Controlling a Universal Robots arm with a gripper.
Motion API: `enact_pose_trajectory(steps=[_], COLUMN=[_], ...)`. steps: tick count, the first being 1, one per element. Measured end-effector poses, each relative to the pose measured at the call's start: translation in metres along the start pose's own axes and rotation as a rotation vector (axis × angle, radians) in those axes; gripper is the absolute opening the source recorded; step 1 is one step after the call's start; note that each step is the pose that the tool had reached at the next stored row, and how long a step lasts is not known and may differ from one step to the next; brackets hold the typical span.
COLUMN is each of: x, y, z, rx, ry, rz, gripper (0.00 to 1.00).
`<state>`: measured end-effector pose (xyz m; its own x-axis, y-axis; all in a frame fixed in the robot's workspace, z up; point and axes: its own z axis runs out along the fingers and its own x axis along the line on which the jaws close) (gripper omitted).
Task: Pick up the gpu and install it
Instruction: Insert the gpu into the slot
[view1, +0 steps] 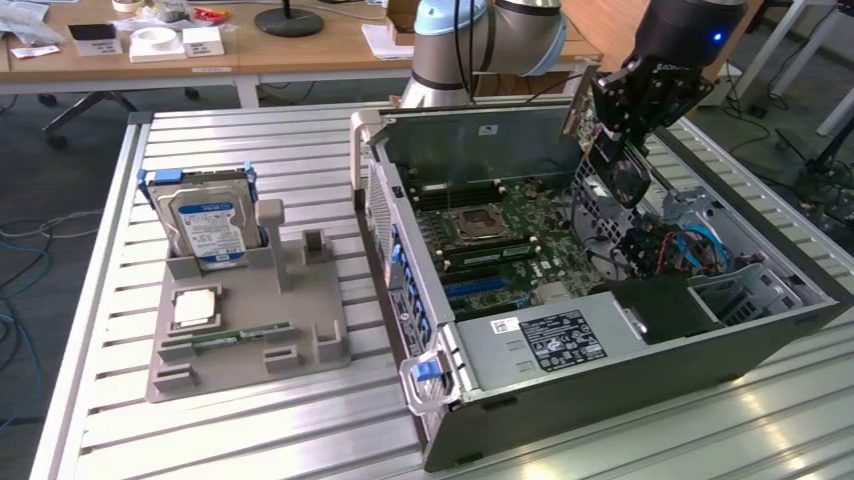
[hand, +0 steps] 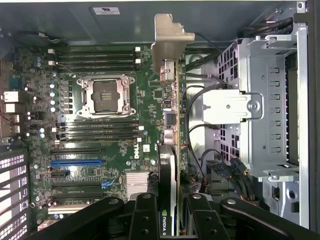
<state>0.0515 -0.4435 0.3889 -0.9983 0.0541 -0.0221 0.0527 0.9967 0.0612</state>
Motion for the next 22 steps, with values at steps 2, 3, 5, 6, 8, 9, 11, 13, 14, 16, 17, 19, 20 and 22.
enact_pose_trajectory(steps=[2,3,5,6,8,9,11,13,14,16,17,19,20,22], x=[0.0000,0.0000,0.0000,0.0000,0.0000,0.0000,0.0000,0.0001,0.0001,0.0000,0.0000,0.0000,0.0000,0.0000], y=[0.0000,0.0000,0.0000,0.0000,0.0000,0.0000,0.0000,0.0000,0.0000,0.0000,0.0000,0.0000,0.0000,0.0000], z=[0.0000,0.0000,0.0000,0.0000,0.0000,0.0000,0.0000,0.0001,0.0001,0.0000,0.0000,0.0001,0.0000,0.0000], rx=[-0.0001,-0.0001,-0.0001,0.0000,-0.0001,-0.0001,-0.0001,-0.0004,-0.0007,-0.0010,-0.0012,-0.0018,-0.0020,-0.0026], ry=[-0.0001,0.0000,0.0000,0.0000,0.0000,0.0000,0.0002,0.0008,0.0012,0.0025,0.0031,0.0046,0.0055,0.0071], rz=[0.000,0.000,0.000,0.000,0.000,0.000,-0.004,-0.013,-0.021,-0.041,-0.052,-0.076,-0.089,-0.115], gripper=[0.27,0.27,0.27,0.27,0.27,0.27,0.27,0.27,0.27,0.27,0.27,0.27,0.27,0.27])
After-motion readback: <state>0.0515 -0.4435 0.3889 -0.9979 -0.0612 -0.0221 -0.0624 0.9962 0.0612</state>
